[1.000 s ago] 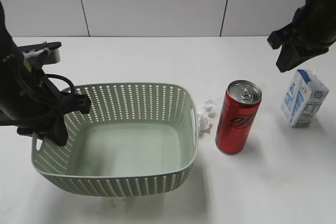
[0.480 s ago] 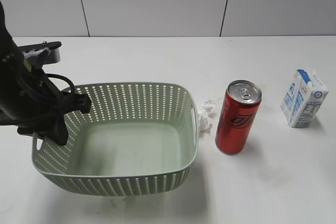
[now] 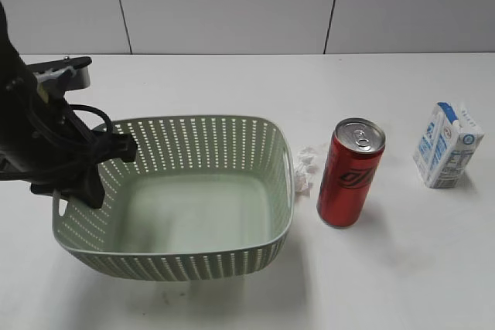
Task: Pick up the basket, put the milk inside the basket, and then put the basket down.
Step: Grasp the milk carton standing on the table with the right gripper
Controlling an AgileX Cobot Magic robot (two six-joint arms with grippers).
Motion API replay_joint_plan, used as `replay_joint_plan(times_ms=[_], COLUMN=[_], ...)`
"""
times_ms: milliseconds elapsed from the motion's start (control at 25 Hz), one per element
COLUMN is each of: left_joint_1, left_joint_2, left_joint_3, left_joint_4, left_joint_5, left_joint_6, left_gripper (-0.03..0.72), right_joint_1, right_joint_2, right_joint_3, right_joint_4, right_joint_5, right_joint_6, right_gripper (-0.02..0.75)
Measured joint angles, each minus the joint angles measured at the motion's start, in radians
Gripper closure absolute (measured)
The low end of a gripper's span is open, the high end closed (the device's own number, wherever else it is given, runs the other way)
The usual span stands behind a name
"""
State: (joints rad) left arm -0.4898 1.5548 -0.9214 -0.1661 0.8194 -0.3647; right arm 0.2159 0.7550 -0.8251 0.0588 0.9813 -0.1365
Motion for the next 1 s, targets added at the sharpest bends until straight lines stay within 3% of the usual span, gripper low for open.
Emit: replay_joint_plan(times_ms=[360,760,1000], left_joint_1=[0.0,0.0,0.0], left_joint_2=[0.0,0.0,-0.001], left_joint_3=[0.0,0.0,0.0], left_joint_4=[0.0,0.0,0.0], left_joint_5=[-0.005,-0.005,-0.005], left_joint_6=[0.0,0.0,0.0], left_gripper=[0.684,0.684,0.684], right_joint_1=[0.0,0.0,0.0], right_joint_2=[-0.378,-0.71,-0.759], right_joint_3=[0.295,0.407,0.407], right_joint_4=[0.0,0.002,0.005], right_joint_5=[-0.035,-0.035,-0.036], right_joint_6=[0.003,0.005,0.005], right_gripper=[0.148,0.148,0.148])
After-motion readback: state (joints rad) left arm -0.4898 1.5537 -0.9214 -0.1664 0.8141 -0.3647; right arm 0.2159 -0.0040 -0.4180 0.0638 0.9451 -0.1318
